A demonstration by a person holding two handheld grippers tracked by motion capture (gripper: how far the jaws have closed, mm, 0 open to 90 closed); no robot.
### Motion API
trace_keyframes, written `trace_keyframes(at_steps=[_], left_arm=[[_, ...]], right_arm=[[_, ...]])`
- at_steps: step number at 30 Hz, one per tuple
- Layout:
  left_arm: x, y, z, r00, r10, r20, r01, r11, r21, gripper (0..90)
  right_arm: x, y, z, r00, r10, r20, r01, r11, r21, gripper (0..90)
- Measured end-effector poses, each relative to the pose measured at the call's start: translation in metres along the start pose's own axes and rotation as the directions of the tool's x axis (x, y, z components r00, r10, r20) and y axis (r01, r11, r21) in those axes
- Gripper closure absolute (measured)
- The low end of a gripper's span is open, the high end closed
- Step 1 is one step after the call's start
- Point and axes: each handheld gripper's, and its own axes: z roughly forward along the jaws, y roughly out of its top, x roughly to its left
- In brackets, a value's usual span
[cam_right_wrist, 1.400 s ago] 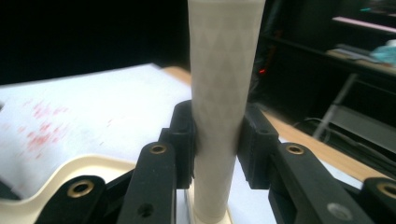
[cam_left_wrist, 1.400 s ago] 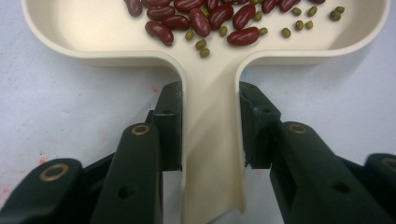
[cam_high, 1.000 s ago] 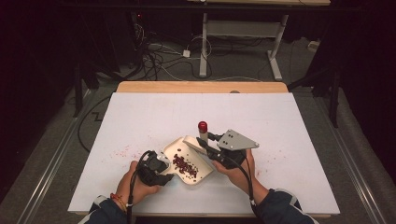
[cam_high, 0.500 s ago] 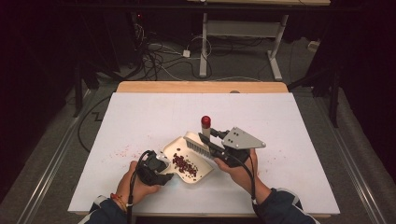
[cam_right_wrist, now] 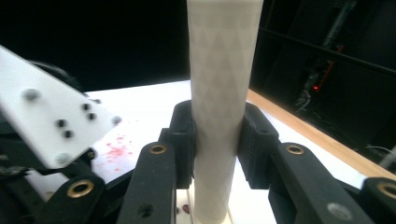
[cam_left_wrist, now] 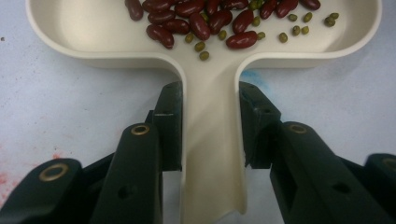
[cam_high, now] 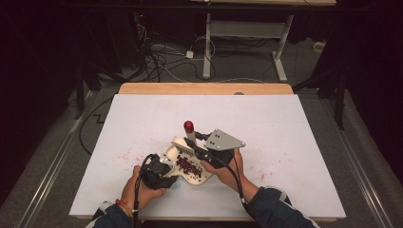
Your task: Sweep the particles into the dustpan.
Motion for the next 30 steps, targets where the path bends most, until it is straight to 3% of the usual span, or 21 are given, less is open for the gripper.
trace_keyframes(at_steps=[2,6,9,11,18,24,30], left_arm=[[0.001,0.0,0.0,1.0,-0.01,0.002,0.01,1.0,0.0,62.9],[0.004,-0.001,0.0,0.9995,-0.032,-0.007,0.032,0.9994,-0.01,63.2],[0.008,-0.004,-0.002,0.999,-0.042,-0.016,0.041,0.9987,-0.029,63.4],[0.011,-0.006,-0.001,0.9976,-0.067,-0.02,0.066,0.9968,-0.045,63.4],[0.017,-0.01,-0.002,0.9951,-0.089,-0.044,0.086,0.9947,-0.057,63.3],[0.024,-0.012,-0.006,0.992,-0.107,-0.066,0.102,0.9923,-0.07,63.5],[0.03,-0.015,-0.009,0.9891,-0.125,-0.077,0.119,0.9898,-0.078,63.6]], right_arm=[[0.004,0.001,0.0,0.9996,0.017,-0.022,-0.017,1.0,0.0,70.0],[0.011,0.005,-0.001,0.9979,0.002,-0.065,-0.002,1.0,0.006,70.0],[0.012,0.007,-0.001,0.9977,-0.002,-0.068,0.003,1.0,0.01,70.0],[0.009,0.008,-0.002,0.998,0.004,-0.064,-0.004,1.0,0.005,70.0],[-0.004,0.017,-0.014,0.9978,0.051,-0.042,-0.053,0.998,-0.036,70.0],[-0.011,0.023,-0.03,0.9985,0.051,-0.023,-0.052,0.998,-0.045,70.0],[-0.027,0.026,-0.049,0.9965,0.065,-0.052,-0.066,0.997,-0.026,70.0]])
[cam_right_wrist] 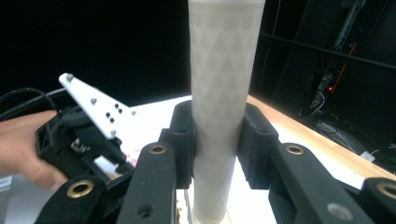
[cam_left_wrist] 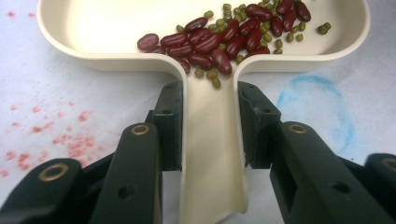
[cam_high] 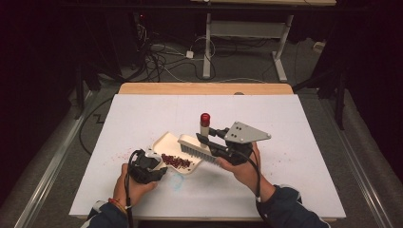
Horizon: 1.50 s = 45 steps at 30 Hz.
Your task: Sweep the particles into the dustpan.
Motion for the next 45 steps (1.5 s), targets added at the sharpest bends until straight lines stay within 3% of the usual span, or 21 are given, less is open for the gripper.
trace_keyframes(at_steps=[13,26,32,45], left_arm=[[0.003,-0.001,-0.004,0.9999,-0.013,-0.008,0.013,0.9999,-0.002,63.7],[0.005,0.0,0.001,0.9999,-0.005,-0.013,0.005,0.9998,0.019,63.7],[0.006,0.0,0.0,0.9999,-0.008,-0.015,0.008,0.9998,0.016,63.7],[0.012,0.0,0.001,0.9989,-0.035,-0.032,0.035,0.9993,0.013,63.6]], right_arm=[[-0.031,0.001,-0.056,0.9984,-0.016,0.055,0.015,1.0,0.025,69.9],[-0.05,-0.025,-0.098,0.9949,-0.001,0.101,-0.008,0.995,0.095,69.9],[-0.062,-0.032,-0.122,0.9944,0.038,0.099,-0.048,0.994,0.1,69.9],[-0.063,-0.043,-0.156,0.9926,0.06,0.105,-0.076,0.986,0.149,69.9]])
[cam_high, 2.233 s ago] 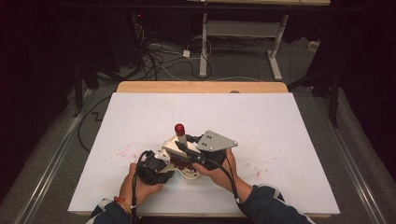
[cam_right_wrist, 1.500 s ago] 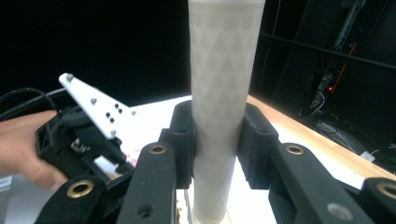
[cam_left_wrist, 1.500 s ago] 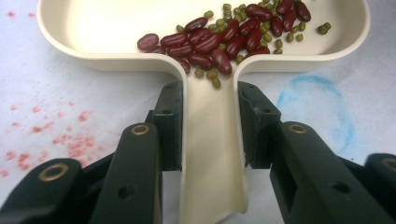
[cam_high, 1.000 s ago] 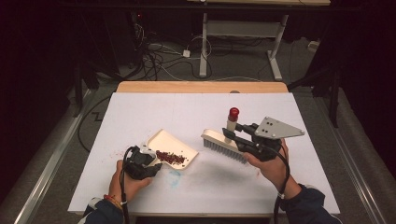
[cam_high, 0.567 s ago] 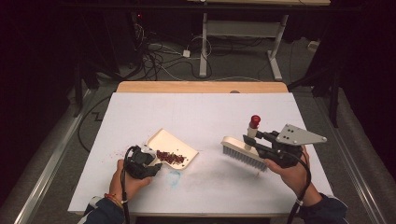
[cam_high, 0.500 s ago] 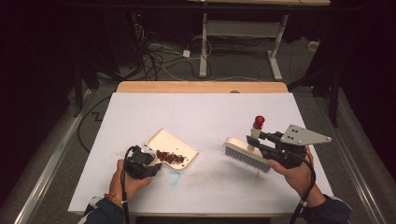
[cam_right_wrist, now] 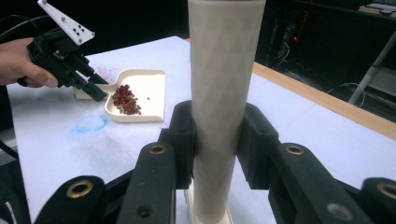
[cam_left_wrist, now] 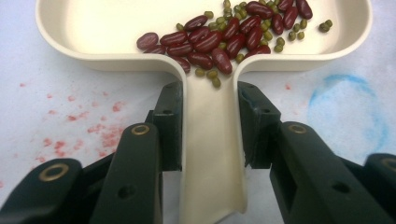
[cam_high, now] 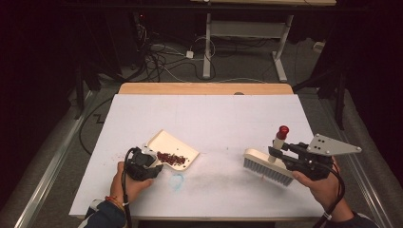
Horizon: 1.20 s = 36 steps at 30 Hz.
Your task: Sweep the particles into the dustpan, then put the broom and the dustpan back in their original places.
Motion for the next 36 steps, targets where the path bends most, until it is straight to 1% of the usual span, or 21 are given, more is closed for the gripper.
trace_keyframes(at_steps=[8,11,13,17,20,22,25,27,29,32,34,36], left_arm=[[0.004,0.001,0.002,0.9997,-0.023,-0.012,0.023,0.9997,0.001,63.7],[0.006,0.002,0.003,0.9995,-0.03,-0.009,0.03,0.9996,0.0,63.7],[0.007,0.003,0.004,0.9994,-0.034,-0.01,0.034,0.9994,-0.002,63.7],[0.01,0.004,0.004,0.999,-0.04,-0.018,0.04,0.9992,-0.005,63.7],[0.013,0.004,0.004,0.9983,-0.051,-0.029,0.051,0.9987,-0.008,63.7],[0.016,0.003,0.003,0.9974,-0.063,-0.034,0.063,0.9979,-0.013,63.7],[0.019,0.002,0.003,0.996,-0.076,-0.046,0.075,0.997,-0.015,63.7],[0.02,0.001,0.003,0.9948,-0.086,-0.055,0.085,0.9962,-0.016,63.7],[0.021,0.001,0.003,0.9934,-0.099,-0.059,0.098,0.995,-0.02,63.7],[0.022,0.001,0.003,0.9899,-0.119,-0.077,0.117,0.9928,-0.026,63.7],[0.024,0.003,0.005,0.9872,-0.139,-0.078,0.137,0.99,-0.031,63.7],[0.025,0.005,0.006,0.9841,-0.148,-0.099,0.145,0.9888,-0.033,63.7]], right_arm=[[-0.004,-0.005,-0.012,0.9986,0.019,-0.05,-0.017,0.999,0.043,69.9],[-0.004,-0.007,-0.015,0.9982,0.026,-0.053,-0.023,0.998,0.056,69.9],[-0.004,-0.008,-0.015,0.9982,0.031,-0.052,-0.027,0.998,0.061,69.9],[-0.003,-0.007,-0.012,0.9984,0.019,-0.052,-0.015,0.997,0.074,69.9],[-0.002,-0.006,-0.009,0.9975,0.015,-0.069,-0.01,0.997,0.083,69.9],[-0.001,-0.006,-0.008,0.9968,0.004,-0.08,0.002,0.997,0.081,69.9],[0.001,-0.005,-0.007,0.9952,-0.001,-0.098,0.009,0.997,0.081,69.9],[0.0,-0.006,-0.006,0.9949,0.004,-0.101,0.004,0.996,0.084,69.9],[0.001,-0.006,-0.005,0.9943,-0.001,-0.107,0.01,0.996,0.089,69.8],[0.003,-0.005,-0.004,0.9928,-0.009,-0.12,0.02,0.996,0.088,69.9],[0.003,-0.004,-0.004,0.9923,-0.01,-0.124,0.02,0.996,0.083,69.9],[0.003,-0.004,-0.003,0.9924,-0.006,-0.123,0.017,0.996,0.084,69.9]])
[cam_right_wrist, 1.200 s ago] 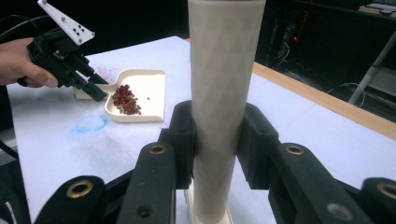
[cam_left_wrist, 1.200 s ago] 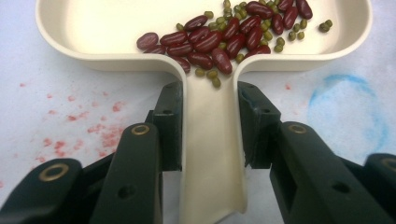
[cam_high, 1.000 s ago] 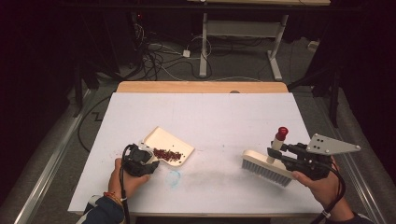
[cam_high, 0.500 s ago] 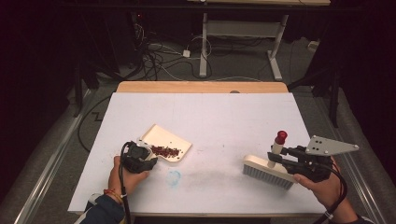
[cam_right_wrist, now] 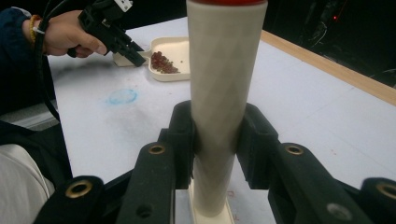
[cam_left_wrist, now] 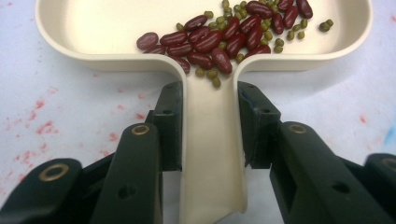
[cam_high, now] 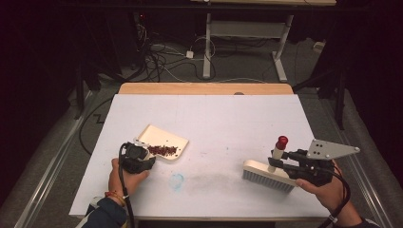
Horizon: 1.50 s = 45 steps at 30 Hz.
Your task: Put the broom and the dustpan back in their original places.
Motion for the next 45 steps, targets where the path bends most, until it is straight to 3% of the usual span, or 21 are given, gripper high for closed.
trace_keyframes(at_steps=[7,9,10,15,20,23,26,29,33,36,39,42,45], left_arm=[[0.002,0.002,0.002,0.9982,-0.059,-0.009,0.059,0.9982,-0.013,63.1],[-0.003,0.001,0.001,0.9975,-0.07,0.008,0.07,0.9973,-0.024,54.7],[-0.007,0.0,0.0,0.9976,-0.064,0.027,0.065,0.9974,-0.031,49.9],[-0.026,-0.005,-0.004,0.9989,0.005,0.046,-0.003,0.9993,-0.037,47.7],[-0.021,-0.008,-0.006,0.9984,0.022,0.052,-0.019,0.9982,-0.057,43.3],[-0.02,-0.01,-0.01,0.9969,0.076,0.02,-0.074,0.9945,-0.073,39.9],[-0.019,-0.015,-0.015,0.9929,0.108,0.049,-0.102,0.9884,-0.112,36.5],[-0.021,-0.024,-0.022,0.984,0.163,0.073,-0.148,0.9727,-0.179,26.8],[-0.029,-0.035,-0.032,0.9684,0.245,0.047,-0.228,0.9472,-0.225,21.0],[-0.031,-0.038,-0.035,0.9635,0.265,0.035,-0.25,0.9381,-0.24,20.1],[-0.028,-0.039,-0.036,0.9665,0.255,0.03,-0.24,0.9389,-0.247,20.0],[-0.026,-0.039,-0.034,0.9687,0.246,0.036,-0.23,0.9423,-0.243,20.0],[-0.025,-0.04,-0.033,0.9683,0.247,0.039,-0.23,0.942,-0.244,20.0]], right_arm=[[-0.004,0.002,0.005,0.9997,0.001,-0.023,0.0,1.0,0.015,69.8],[-0.01,0.003,0.01,0.9999,0.016,0.001,-0.016,1.0,0.018,69.6],[-0.014,0.003,0.013,0.9997,0.021,0.014,-0.021,1.0,0.018,69.6],[-0.032,0.008,0.027,0.9978,0.05,0.044,-0.051,0.999,0.017,67.5],[-0.055,0.014,0.045,0.9933,0.094,0.067,-0.098,0.994,0.052,64.5],[-0.068,0.018,0.055,0.9825,0.116,0.145,-0.128,0.989,0.079,61.4],[-0.083,0.017,0.064,0.9759,0.148,0.161,-0.165,0.981,0.102,60.4],[-0.095,0.014,0.077,0.9685,0.161,0.19,-0.187,0.974,0.128,58.6],[-0.109,0.011,0.097,0.9557,0.192,0.223,-0.232,0.957,0.172,57.2],[-0.117,0.01,0.114,0.9499,0.201,0.24,-0.25,0.947,0.199,56.5],[-0.122,0.009,0.132,0.9375,0.208,0.279,-0.273,0.937,0.218,56.2],[-0.123,0.009,0.145,0.9211,0.196,0.336,-0.274,0.94,0.202,54.6],[-0.123,0.01,0.151,0.9137,0.184,0.362,-0.267,0.944,0.192,54.0]])
